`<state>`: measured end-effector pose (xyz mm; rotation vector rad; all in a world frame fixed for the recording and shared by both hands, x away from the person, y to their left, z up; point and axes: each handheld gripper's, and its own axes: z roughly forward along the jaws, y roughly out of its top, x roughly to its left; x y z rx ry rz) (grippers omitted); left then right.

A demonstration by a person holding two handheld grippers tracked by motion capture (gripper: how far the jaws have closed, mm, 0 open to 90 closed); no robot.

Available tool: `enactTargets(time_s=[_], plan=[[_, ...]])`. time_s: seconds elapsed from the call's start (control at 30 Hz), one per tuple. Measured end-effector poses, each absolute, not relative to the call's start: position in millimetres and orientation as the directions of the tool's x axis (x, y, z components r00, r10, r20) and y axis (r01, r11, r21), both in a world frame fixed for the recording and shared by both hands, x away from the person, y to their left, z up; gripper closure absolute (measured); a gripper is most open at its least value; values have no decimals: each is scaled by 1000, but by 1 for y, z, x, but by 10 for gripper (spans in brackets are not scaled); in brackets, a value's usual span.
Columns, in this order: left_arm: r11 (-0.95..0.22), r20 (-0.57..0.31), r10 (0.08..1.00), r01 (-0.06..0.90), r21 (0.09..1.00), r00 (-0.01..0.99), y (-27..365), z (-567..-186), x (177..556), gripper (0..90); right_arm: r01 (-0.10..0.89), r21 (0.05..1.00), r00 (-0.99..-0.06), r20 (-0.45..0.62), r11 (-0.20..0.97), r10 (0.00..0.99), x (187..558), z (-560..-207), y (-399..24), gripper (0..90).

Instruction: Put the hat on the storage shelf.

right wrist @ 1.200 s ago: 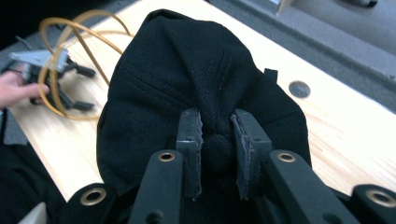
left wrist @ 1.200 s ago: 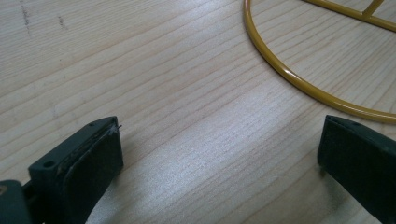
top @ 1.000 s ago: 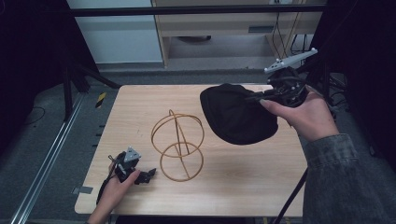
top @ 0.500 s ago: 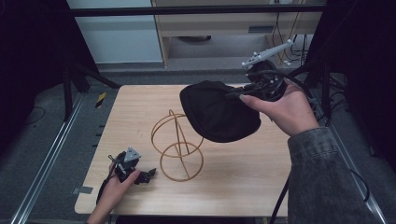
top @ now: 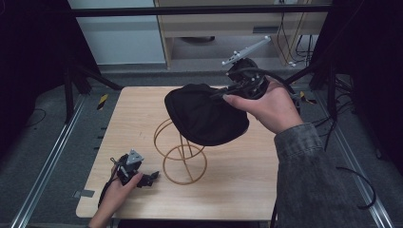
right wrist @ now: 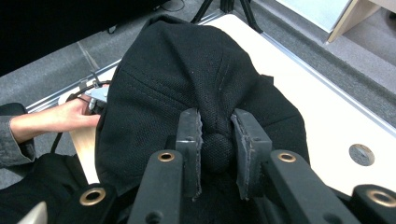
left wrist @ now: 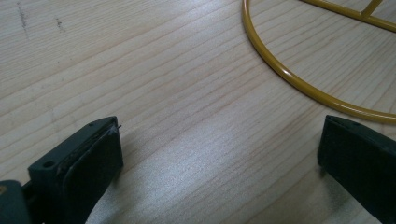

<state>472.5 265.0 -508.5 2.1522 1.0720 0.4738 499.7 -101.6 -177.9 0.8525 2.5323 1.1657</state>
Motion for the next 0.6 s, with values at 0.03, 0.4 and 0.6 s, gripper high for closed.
enactTargets(time_s=[0.03, 0.4, 0.6], plan=[[-431, 22, 804, 557, 710, 594, 265, -508, 472, 0, 415, 748, -806, 38, 518, 591, 500, -178, -99, 740], [-433, 22, 804, 559, 708, 594, 265, -508, 472, 0, 407, 721, -826, 30, 560, 563, 506, -179, -66, 740], [-435, 24, 803, 557, 707, 596, 265, -508, 472, 0, 404, 694, -830, 3, 596, 558, 510, -178, -48, 740]])
